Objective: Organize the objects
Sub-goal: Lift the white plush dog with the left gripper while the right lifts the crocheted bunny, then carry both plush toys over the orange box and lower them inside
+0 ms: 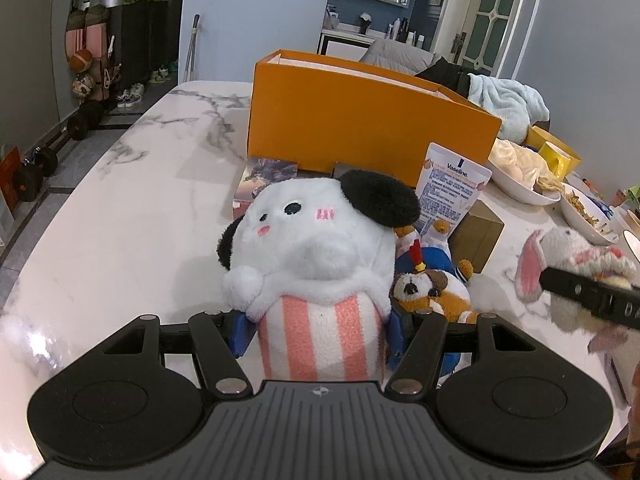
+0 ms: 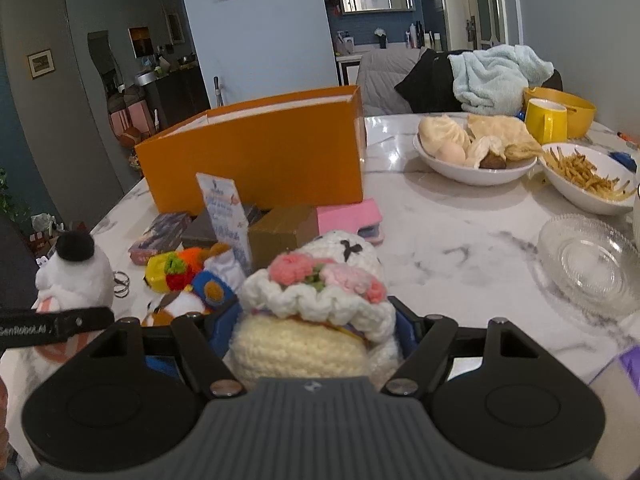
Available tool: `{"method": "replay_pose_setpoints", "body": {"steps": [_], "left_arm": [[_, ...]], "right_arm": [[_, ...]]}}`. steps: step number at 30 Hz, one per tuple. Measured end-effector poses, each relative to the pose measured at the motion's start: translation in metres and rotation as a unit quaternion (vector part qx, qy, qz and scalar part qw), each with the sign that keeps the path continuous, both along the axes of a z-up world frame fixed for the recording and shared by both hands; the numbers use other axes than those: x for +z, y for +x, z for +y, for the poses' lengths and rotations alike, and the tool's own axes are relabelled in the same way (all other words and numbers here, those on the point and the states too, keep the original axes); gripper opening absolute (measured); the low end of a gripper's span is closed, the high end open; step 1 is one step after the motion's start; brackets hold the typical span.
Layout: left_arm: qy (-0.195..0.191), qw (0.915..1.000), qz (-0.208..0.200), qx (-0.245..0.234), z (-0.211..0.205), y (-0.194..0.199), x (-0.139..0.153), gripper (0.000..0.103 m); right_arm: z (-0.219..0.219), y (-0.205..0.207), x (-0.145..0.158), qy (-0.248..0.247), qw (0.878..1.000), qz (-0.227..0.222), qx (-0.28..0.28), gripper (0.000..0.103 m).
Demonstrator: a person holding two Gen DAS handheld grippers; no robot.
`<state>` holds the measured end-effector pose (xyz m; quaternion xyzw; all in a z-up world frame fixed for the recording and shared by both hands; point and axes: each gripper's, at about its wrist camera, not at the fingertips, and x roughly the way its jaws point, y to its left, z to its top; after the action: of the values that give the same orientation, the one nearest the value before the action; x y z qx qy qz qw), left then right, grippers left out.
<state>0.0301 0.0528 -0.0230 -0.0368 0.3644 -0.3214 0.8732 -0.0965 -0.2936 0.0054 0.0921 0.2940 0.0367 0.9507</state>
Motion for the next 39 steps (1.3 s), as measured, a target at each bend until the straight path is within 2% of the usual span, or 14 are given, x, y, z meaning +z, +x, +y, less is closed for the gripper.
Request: {"method": "replay_pose_setpoints", "body": {"steps": [7,19,28,33,35,39], "left_arm": [[0.000,0.9999,-0.012,-0.010,-0.003,0.008,0.008,0.073],[0.000,0.9995,-0.010,-0.031,-0.003,0.019,0.010,0.073],[0.005,0.9990,-0.018,-0.041,-0.007,0.029,0.015,0.073],[0.002,0.9968,-0.043,-0.067,-0.012,0.031,0.037,0.073],[-0.005,0.9944,-0.058,-0.088,-0.016,0.037,0.053,0.073],[-0.015,0.9897,-0.102,-0.100,-0.033,0.055,0.089,0.073]], "right_arm": [[-0.012,0.033,0.011,0.000,1.000,-0.011,0.004,0.076],[-0.022,0.132,0.014,-0.001,1.000,-0.005,0.027,0.076],[-0.024,0.160,0.013,-0.007,0.999,0.001,0.035,0.076],[-0.019,0.150,0.032,-0.005,0.998,-0.009,0.055,0.076],[-0.016,0.144,0.044,-0.006,0.997,-0.021,0.068,0.076],[-0.009,0.146,0.076,-0.003,0.995,-0.052,0.088,0.076]]}}
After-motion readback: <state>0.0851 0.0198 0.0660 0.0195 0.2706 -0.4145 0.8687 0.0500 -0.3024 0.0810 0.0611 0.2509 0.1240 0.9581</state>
